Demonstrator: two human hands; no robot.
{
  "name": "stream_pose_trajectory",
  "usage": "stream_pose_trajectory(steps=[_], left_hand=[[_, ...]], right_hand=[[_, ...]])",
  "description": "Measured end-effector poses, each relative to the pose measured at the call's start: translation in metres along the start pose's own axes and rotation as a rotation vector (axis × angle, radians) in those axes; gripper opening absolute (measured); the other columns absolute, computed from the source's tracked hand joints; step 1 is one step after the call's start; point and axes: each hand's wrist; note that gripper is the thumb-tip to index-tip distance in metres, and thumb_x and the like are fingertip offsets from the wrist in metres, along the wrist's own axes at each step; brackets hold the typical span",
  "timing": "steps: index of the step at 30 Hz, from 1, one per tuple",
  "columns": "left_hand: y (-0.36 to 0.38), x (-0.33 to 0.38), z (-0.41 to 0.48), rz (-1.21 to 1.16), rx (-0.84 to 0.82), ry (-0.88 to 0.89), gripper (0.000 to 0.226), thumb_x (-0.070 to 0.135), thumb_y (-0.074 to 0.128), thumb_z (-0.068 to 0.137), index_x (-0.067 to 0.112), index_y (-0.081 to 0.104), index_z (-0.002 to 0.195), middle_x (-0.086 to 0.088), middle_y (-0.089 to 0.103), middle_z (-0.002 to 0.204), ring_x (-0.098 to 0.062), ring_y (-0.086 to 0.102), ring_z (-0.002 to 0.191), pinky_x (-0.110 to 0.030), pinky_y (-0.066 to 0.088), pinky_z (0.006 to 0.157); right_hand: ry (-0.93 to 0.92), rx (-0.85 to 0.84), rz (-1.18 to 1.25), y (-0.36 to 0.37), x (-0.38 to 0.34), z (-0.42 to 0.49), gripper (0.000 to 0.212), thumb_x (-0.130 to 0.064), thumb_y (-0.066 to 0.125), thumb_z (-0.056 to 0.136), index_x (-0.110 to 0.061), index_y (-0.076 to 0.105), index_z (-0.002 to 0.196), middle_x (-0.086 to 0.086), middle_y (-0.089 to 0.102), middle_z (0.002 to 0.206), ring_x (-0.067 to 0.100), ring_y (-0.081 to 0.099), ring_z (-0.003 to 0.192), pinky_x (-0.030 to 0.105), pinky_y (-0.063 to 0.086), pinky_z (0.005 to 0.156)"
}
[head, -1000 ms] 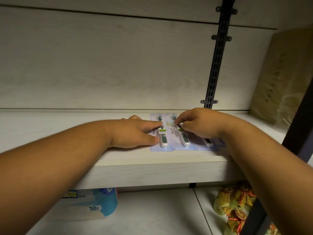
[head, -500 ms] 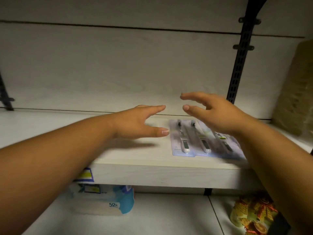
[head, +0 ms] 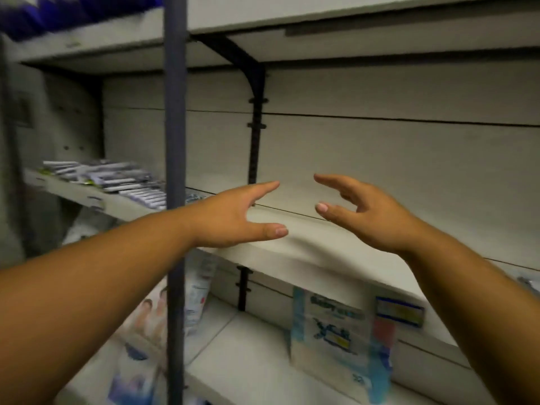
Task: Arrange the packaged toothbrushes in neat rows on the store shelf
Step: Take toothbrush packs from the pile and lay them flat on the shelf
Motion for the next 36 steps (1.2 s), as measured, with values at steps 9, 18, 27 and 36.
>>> stream_pose_trajectory(steps=[9,18,27,36], left_hand=[[-0.136,-0.166,-0.171,0.068,0.166,-0.275,0.095,0.077,0.056,0.076,0.044,0.018,0.157,0.019,0.023,0.163,-0.006,0.027,0.146,-0.029,0.028,0.116],[-0.185,-0.259,-0.216,0.080,0.212,-0.379,0.093,0.074,0.056,0.080,0.041,0.018,0.157,0.017,0.022,0.164,-0.007,0.026,0.147,-0.028,0.026,0.114],[-0.189,-0.329,-0.123,0.230,0.134,-0.340,0.086,0.072,0.054,0.085,0.047,0.014,0.156,0.018,0.022,0.164,-0.009,0.026,0.147,-0.032,0.027,0.112],[-0.191,-0.412,-0.002,0.347,0.038,-0.232,0.082,0.067,0.052,0.090,0.042,0.013,0.158,0.016,0.017,0.165,-0.009,0.022,0.149,-0.023,0.018,0.111]], right_hand=[[-0.179,-0.099,0.163,0.166,-0.171,0.097,0.085,-0.090,0.041,0.073,-0.054,0.032,0.150,-0.021,0.037,0.158,0.008,0.038,0.141,0.045,0.041,0.113],[-0.199,-0.165,0.328,0.248,-0.215,0.166,0.076,-0.083,0.051,0.080,-0.054,0.037,0.148,-0.024,0.041,0.155,0.011,0.043,0.141,0.042,0.042,0.112],[-0.191,-0.108,0.372,0.307,-0.190,0.225,0.078,-0.075,0.049,0.078,-0.050,0.035,0.151,-0.022,0.042,0.155,0.007,0.044,0.137,0.038,0.045,0.111],[0.001,0.027,0.373,0.346,-0.159,0.260,0.061,-0.060,0.054,0.090,-0.053,0.035,0.147,-0.038,0.035,0.135,-0.012,0.033,0.124,0.021,0.036,0.103]])
Point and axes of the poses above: each hand's wrist, its own z-axis towards the middle knuckle, its own y-axis out of the palm, x = y × z
